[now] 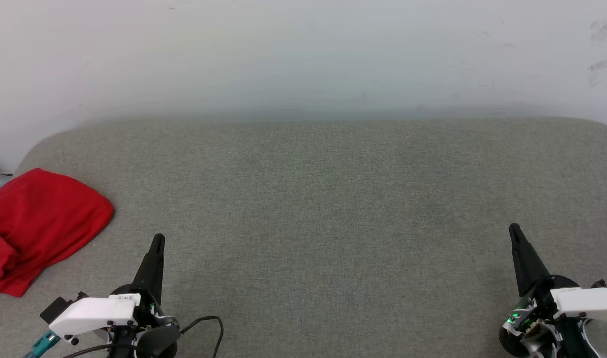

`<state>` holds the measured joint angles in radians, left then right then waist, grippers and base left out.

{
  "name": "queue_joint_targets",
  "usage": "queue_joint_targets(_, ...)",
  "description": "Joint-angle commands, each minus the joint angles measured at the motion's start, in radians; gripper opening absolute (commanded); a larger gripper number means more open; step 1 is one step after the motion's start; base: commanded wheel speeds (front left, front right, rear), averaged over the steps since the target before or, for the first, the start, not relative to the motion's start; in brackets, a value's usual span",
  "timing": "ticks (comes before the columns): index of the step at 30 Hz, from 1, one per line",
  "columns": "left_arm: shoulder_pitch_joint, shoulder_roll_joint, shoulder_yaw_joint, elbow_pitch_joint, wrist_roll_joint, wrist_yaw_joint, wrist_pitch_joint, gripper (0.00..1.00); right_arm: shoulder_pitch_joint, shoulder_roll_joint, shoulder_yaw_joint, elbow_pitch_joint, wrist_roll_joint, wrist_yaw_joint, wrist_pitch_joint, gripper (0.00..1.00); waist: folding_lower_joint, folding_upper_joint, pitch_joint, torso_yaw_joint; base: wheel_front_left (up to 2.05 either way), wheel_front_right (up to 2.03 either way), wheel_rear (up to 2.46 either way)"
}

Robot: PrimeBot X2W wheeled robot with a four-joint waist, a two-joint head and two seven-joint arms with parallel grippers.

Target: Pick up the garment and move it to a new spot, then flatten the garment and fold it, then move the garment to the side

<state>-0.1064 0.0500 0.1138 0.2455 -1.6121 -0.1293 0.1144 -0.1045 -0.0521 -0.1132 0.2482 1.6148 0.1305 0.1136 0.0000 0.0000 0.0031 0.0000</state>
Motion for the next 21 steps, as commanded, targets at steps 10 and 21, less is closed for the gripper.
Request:
queue_joint_targets(10,0.011,-0.003,-0.031,0.01,0.002,0.001,-0.02,1.0,0.024,0.001,0.012,-0.002,-0.007,0.0,-0.018,1.0,0.0,0.0,0.001,0.0,0.0,0.0,0.0)
queue_joint_targets(21,-0.008,-0.002,-0.096,-0.054,0.018,0.001,-0.08,1.0,0.034,-0.009,0.05,-0.074,-0.036,0.0,-0.074,1.0,0.0,0.0,0.001,0.001,0.0,0.0,0.0)
